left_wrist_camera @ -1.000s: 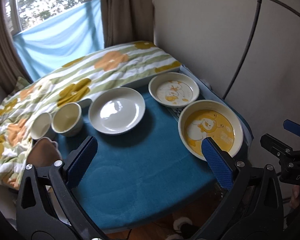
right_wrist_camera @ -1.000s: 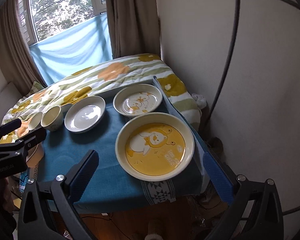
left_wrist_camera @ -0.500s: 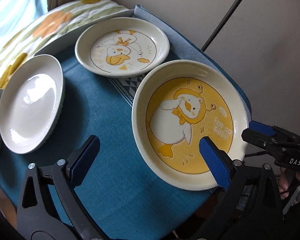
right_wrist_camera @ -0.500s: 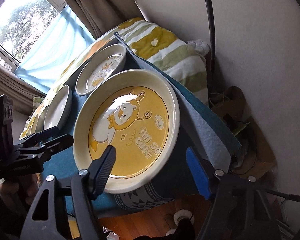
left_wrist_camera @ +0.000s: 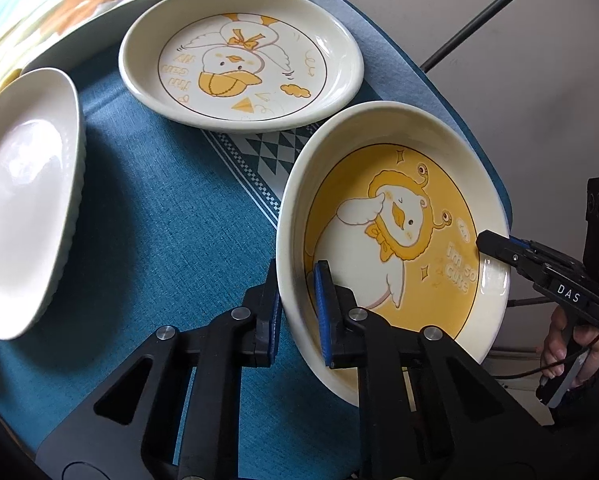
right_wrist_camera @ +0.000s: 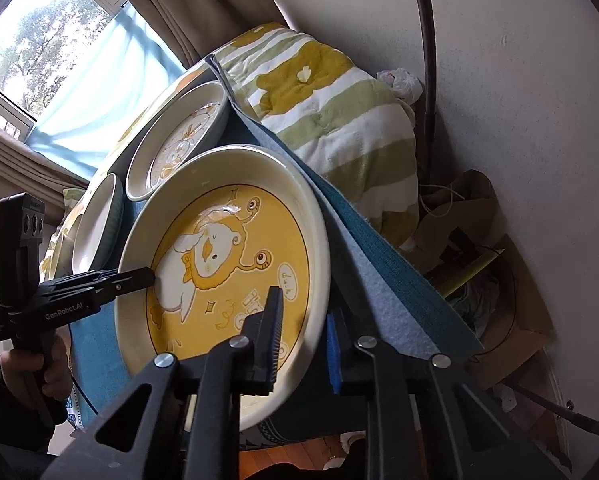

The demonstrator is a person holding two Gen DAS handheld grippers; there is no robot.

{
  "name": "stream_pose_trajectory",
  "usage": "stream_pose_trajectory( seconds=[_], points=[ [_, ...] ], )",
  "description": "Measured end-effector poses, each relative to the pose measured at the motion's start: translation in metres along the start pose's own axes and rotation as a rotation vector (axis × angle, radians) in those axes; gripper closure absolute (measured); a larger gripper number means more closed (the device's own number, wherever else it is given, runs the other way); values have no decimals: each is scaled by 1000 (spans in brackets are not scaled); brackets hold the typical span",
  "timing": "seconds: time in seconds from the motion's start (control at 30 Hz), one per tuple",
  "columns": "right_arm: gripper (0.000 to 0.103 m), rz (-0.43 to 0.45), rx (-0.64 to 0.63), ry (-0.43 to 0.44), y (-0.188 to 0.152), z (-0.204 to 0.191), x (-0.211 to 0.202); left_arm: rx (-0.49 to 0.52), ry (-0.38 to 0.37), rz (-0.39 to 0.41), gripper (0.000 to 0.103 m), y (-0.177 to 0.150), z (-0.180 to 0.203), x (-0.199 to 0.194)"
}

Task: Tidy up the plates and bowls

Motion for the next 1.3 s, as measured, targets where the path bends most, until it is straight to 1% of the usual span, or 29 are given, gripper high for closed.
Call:
stream_pose_trajectory(
  seconds=[0.1,0.33,0.4,0.57,0.7,0.8,0.97,1.1,1.17,1.3],
  points=[
    [91,-6,-6,1,1,3,3,5,-1,7,91,-2,-2,1],
    [91,-13,-34,1,4,2,5,43,44,25,91,-6,4,-3],
    [91,-12,-60,-5,4,-1,4,54,61,34,91,-6,7,-5],
    [91,-2,-106,0,2,-6,0,41,57,73,91,-12,19,-20],
    [91,10,-137,18,2,-10,-2,52,81,95,91,-21,23,-34],
    [91,14,-166,32,2,-17,-7,18,88,117,91,-27,21,-49],
    [91,8,-250,85,6,-43,-17,-57,130,178,91,-41,6,-91],
    [91,-5,-345,148,9,-77,-19,-118,203,220,91,-62,-9,-130],
    [91,-17,-392,187,8,-94,-16,-166,235,240,91,-76,-21,-149],
    [91,-67,-473,273,-5,-131,-3,-261,316,260,91,-109,-50,-183]
  ],
)
Point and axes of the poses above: each gripper's, at about its wrist camera, not at the fingertips, and x roughly the way its jaws point, z to its right, y to its top, the point moved 2 cm from there along x, roughly the way its jaws point, and after that the axes turned 13 degrees about z, right-handed, at the moved point
